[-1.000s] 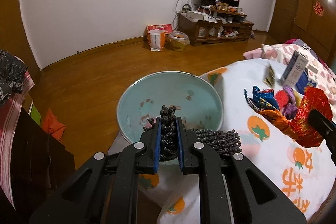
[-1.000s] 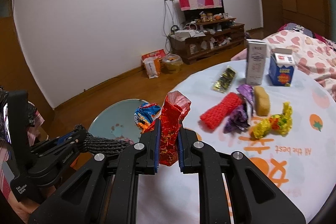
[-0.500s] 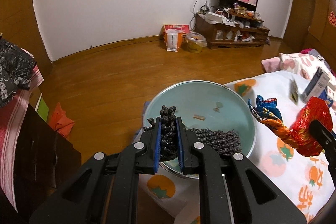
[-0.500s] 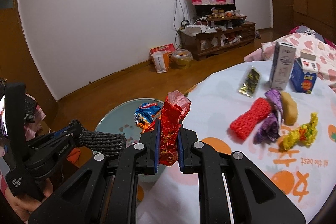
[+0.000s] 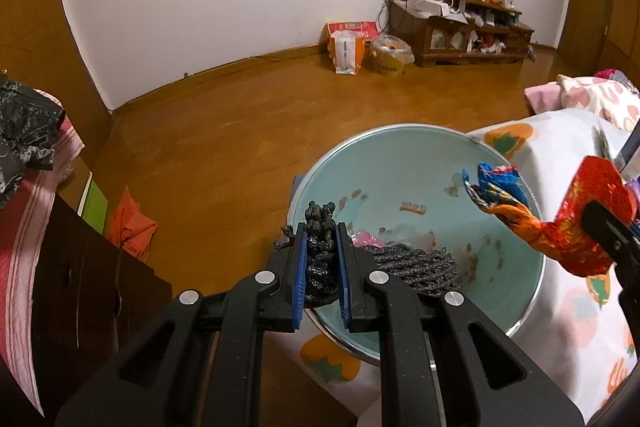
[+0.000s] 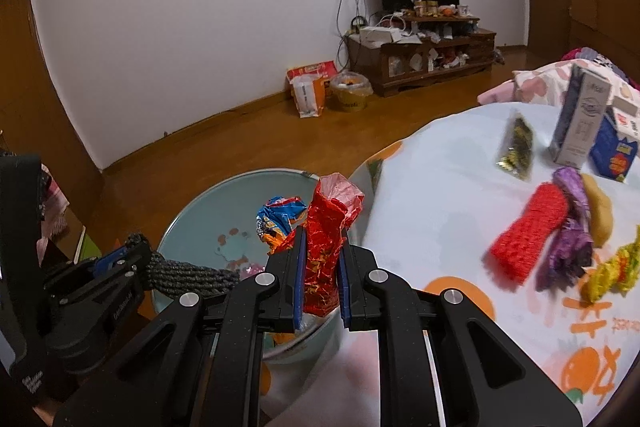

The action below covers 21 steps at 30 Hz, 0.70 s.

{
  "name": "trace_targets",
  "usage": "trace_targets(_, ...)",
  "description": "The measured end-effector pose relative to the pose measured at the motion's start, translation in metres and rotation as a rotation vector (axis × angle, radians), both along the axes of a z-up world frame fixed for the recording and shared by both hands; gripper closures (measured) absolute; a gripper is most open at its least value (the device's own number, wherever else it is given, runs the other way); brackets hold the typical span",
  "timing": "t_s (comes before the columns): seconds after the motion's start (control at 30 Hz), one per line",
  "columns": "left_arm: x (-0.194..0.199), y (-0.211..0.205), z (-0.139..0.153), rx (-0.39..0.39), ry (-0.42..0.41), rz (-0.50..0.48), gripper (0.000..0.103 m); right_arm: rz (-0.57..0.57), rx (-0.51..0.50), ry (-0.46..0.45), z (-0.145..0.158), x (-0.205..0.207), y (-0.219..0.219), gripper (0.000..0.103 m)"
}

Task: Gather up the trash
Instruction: 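Carry the black mesh and red wrapper over the blue bin and open both tools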

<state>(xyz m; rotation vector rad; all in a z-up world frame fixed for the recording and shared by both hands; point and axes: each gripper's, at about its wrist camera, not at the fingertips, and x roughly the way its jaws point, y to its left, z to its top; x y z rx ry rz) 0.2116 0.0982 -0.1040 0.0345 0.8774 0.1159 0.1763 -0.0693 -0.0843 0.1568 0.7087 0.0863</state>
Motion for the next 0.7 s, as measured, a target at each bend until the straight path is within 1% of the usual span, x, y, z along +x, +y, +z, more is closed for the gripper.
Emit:
trace_targets(0.3,0.015,-0.007,-0.016,0.024,0.036,-0.018,0.09,0.046,-0.011,0.048,-0.021,0.024,0.009,0.088)
trace_targets(0.5,0.022,-0.008,-0.021,0.039,0.052,-0.029,0.09,0.076,-0.008,0.081,-0.03,0.033,0.013,0.087)
trace_targets(0.63,0.024,-0.007,-0.022,0.04,0.055,-0.027,0.088,0.08,0.0,0.089,-0.031,0.034,0.015,0.082)
trace_targets(0.7,0.024,-0.007,-0.021,0.038,0.056,-0.026,0.085,0.078,0.017,0.083,-0.028,0.033,0.013,0.073)
